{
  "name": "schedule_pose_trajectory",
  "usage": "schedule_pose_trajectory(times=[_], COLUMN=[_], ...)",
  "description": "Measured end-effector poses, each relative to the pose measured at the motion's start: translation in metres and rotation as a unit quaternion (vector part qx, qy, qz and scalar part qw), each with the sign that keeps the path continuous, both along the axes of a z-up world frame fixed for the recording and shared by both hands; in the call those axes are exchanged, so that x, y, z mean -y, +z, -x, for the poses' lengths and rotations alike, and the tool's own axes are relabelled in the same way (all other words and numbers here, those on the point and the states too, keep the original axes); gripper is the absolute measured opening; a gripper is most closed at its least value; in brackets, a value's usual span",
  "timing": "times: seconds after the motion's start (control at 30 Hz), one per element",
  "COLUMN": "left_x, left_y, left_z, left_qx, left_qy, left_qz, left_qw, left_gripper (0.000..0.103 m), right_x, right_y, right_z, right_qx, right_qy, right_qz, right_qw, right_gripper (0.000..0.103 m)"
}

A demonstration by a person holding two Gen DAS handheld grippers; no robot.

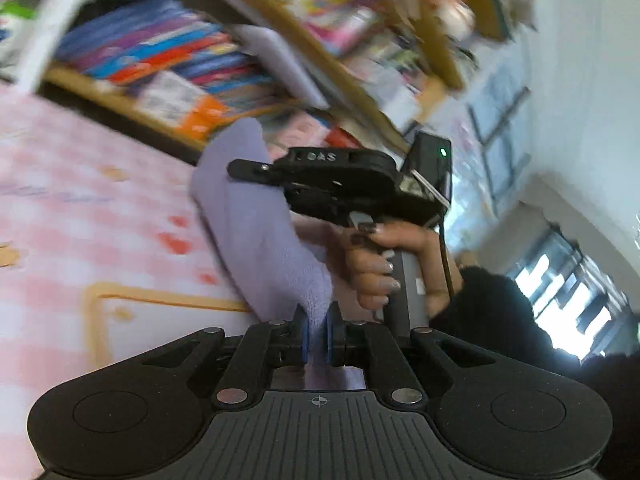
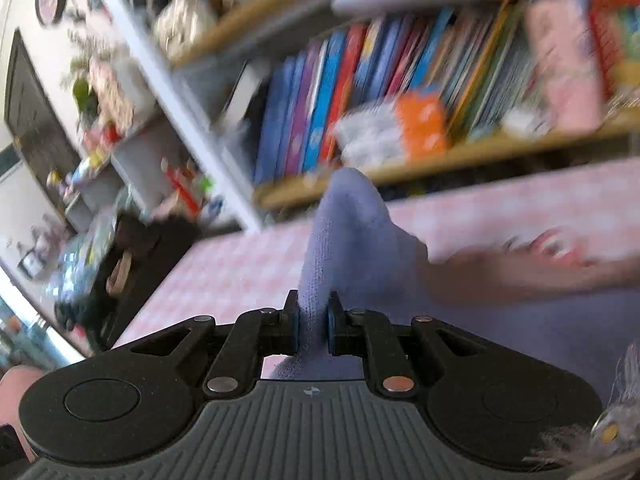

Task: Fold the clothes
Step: 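Lift the sweater with both grippers and shake it open, then lay the unfolded sweater flat on the mat and open both grippers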

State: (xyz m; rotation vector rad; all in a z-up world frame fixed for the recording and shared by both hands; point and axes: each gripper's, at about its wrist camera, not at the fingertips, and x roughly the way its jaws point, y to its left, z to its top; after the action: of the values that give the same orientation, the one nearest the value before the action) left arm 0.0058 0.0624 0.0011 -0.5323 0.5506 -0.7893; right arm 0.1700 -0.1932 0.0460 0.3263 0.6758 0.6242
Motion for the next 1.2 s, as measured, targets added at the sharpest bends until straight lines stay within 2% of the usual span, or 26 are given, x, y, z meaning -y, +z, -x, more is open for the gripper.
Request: schedule_pose_trajectory(times=[0.17,0.23,0.3,0.33,0.37,0.4,0.5,0.57,0.67,0.87,0.93,1.03,1.13,1.2], left_x=[-0.038,-0.055,-0.064,-0.070,-0.075,-0.080,-0.087,-0.081,-0.053,0.018,0.039,0.049,0.055,0.048], left_y=[-0.003,-0.004,-0.001,0.002,0.005,0.009,0.019,0.025,0.030,0.031,0.029,0.023,0.017,0.016], left_z=[0.002,0.002,0.000,0.001,0.001,0.006,0.014,0.018,0.016,0.001,-0.001,0.001,0.004,0.008], left_qx=[-0.003,-0.011,-0.019,-0.021,-0.016,-0.010,0.004,0.016,0.031,0.039,0.041,0.029,0.016,0.011], left_qy=[0.070,0.101,0.134,0.153,0.167,0.179,0.195,0.185,0.140,0.049,0.030,0.030,0.036,0.051], left_qz=[-0.012,-0.022,-0.034,-0.042,-0.050,-0.055,-0.063,-0.058,-0.058,-0.089,-0.106,-0.127,-0.146,-0.154], left_qw=[0.9975,0.9946,0.9902,0.9871,0.9845,0.9823,0.9788,0.9808,0.9879,0.9940,0.9931,0.9910,0.9885,0.9867], left_gripper=[0.010,0.016,0.023,0.030,0.033,0.037,0.040,0.041,0.048,0.050,0.050,0.050,0.050,0.050], right_x=[-0.062,-0.083,-0.094,-0.095,-0.093,-0.090,-0.067,-0.044,-0.010,0.066,0.093,0.125,0.148,0.156], right_y=[0.011,0.008,0.000,-0.004,-0.006,-0.006,0.000,0.003,0.005,-0.002,-0.005,-0.012,-0.021,-0.027], right_z=[-0.019,-0.026,-0.026,-0.023,-0.018,-0.012,0.016,0.040,0.080,0.151,0.163,0.171,0.164,0.156], right_qx=[0.024,0.032,0.029,0.024,0.026,0.034,0.066,0.086,0.123,0.186,0.184,0.164,0.130,0.112], right_qy=[0.017,0.026,0.038,0.047,0.057,0.065,0.067,0.066,0.059,-0.033,-0.074,-0.155,-0.199,-0.206], right_qz=[0.027,0.036,0.038,0.036,0.035,0.038,0.075,0.099,0.143,0.256,0.274,0.294,0.297,0.301], right_qw=[0.999,0.999,0.998,0.998,0.997,0.997,0.993,0.989,0.980,0.948,0.941,0.929,0.925,0.924], right_gripper=[0.011,0.013,0.023,0.034,0.041,0.042,0.043,0.046,0.049,0.052,0.052,0.051,0.047,0.043])
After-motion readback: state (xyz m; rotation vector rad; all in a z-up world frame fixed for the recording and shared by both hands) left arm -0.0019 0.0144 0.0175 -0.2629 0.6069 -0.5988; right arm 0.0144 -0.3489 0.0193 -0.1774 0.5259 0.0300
